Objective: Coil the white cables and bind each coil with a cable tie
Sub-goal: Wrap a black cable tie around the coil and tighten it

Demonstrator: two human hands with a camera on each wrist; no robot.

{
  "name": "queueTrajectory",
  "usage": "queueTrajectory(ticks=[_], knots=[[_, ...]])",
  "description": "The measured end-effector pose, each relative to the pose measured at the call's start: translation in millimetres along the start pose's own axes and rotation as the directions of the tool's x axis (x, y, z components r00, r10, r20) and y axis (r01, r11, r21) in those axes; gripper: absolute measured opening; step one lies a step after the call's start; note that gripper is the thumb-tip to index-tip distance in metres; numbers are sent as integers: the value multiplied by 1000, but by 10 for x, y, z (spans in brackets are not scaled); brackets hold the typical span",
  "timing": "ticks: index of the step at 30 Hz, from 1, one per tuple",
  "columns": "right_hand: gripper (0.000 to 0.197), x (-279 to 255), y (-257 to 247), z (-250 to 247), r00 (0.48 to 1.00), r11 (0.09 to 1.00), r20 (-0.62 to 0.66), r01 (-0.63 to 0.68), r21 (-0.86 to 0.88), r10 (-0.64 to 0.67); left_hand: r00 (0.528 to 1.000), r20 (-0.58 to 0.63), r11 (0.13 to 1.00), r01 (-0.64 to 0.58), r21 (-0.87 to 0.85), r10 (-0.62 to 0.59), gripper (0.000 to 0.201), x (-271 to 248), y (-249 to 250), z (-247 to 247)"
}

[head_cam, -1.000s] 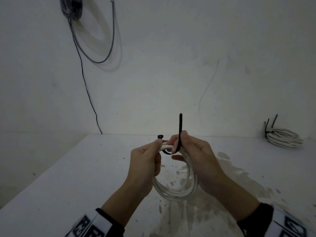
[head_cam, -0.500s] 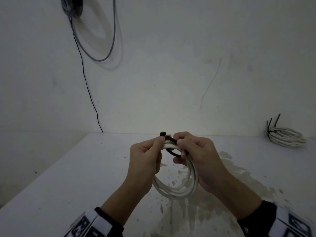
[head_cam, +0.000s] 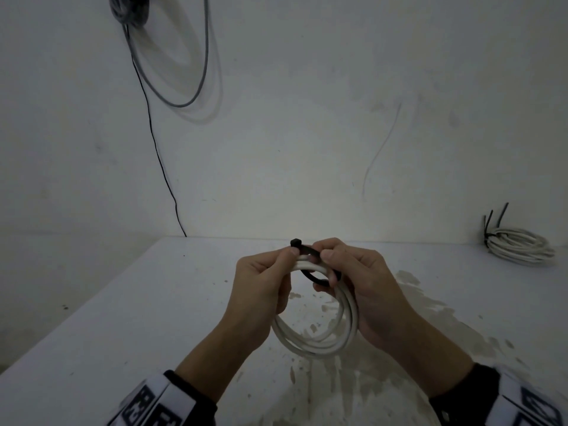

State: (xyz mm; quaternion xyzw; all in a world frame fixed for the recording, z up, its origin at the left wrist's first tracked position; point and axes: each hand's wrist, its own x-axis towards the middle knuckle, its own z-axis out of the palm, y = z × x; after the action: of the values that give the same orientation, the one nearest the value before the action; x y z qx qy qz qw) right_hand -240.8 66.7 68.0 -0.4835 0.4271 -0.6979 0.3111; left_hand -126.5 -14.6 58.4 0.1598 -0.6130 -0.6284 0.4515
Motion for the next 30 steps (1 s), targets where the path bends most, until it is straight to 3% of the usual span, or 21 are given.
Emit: queueTrajectory(ticks=[17, 30], knots=[[34, 7, 11, 10, 1000, 997, -18, -22, -71, 21, 1000, 11, 1000, 27, -14, -27, 44, -14, -10, 4], [30, 34, -15, -11, 985, 987, -68, -160, 29, 162, 966, 11, 937, -254, 238, 259, 30, -24, 47, 52]])
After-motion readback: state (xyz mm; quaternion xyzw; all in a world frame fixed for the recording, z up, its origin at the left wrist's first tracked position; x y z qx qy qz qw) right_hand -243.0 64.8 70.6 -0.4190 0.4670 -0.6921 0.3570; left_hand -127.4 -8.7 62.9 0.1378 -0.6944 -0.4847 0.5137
